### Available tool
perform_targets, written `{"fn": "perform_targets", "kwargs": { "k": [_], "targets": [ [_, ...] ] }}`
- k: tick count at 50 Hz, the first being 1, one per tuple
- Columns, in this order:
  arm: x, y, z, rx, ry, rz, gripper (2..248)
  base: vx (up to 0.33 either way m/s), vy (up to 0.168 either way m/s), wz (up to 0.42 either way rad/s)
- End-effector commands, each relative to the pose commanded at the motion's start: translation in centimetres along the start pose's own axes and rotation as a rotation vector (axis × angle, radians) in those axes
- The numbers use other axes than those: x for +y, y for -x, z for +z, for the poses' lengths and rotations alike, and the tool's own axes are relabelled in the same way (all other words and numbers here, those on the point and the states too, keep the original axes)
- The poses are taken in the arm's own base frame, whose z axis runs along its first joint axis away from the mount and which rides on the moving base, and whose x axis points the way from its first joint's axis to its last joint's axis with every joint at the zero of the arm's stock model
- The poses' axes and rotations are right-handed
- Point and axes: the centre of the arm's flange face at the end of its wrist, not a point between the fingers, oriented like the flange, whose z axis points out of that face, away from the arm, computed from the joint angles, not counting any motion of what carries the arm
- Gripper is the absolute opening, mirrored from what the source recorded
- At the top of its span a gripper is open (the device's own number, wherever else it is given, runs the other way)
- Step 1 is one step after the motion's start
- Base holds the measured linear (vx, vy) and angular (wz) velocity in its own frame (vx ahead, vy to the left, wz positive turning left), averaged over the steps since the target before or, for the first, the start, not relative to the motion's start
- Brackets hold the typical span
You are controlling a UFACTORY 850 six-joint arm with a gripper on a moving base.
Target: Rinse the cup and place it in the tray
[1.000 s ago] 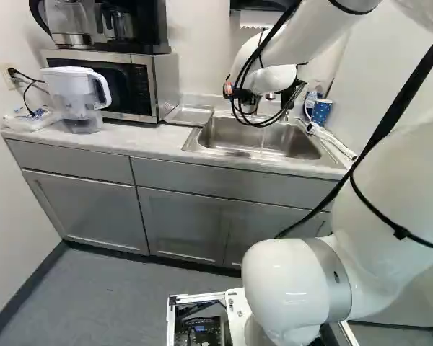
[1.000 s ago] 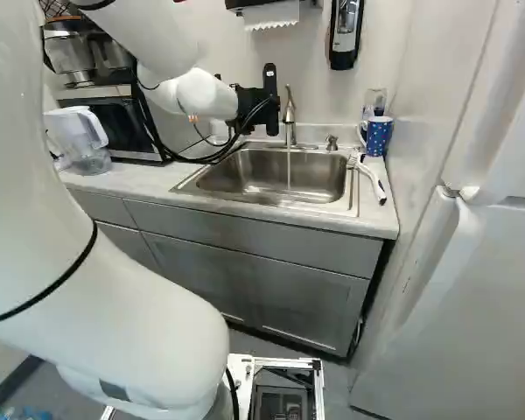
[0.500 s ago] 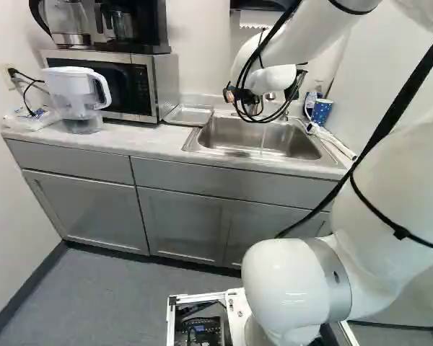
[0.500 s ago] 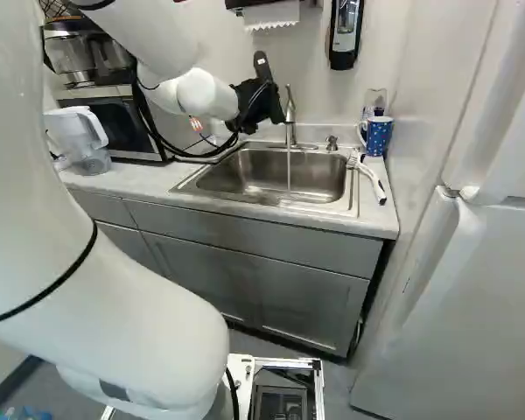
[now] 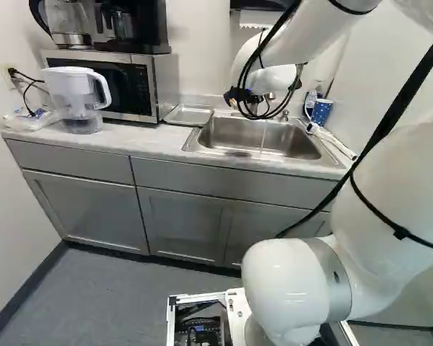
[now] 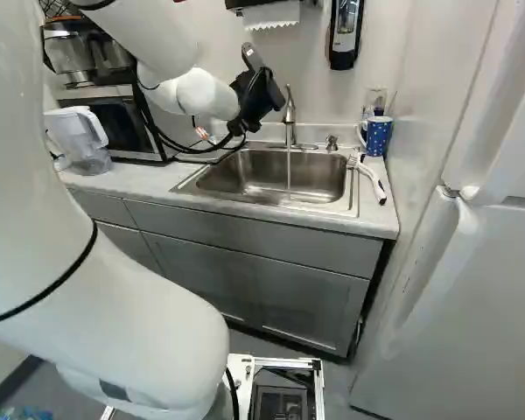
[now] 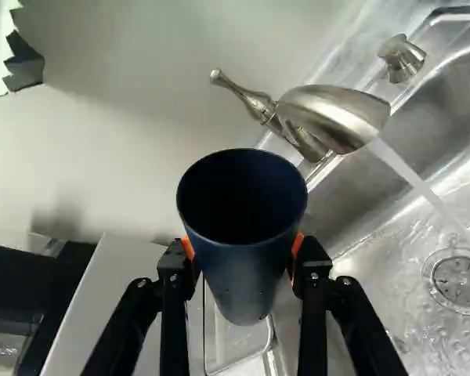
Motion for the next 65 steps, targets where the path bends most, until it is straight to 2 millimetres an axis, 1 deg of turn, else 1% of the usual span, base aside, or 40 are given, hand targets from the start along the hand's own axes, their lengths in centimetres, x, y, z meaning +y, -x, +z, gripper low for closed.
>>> {"fn": "perform_targets", "kwargs": {
  "k": [65],
  "targets": [
    [0.0, 0.0, 0.0, 0.0, 0.0, -0.684, 125, 0.0, 0.0, 0.0]
  ]
}}
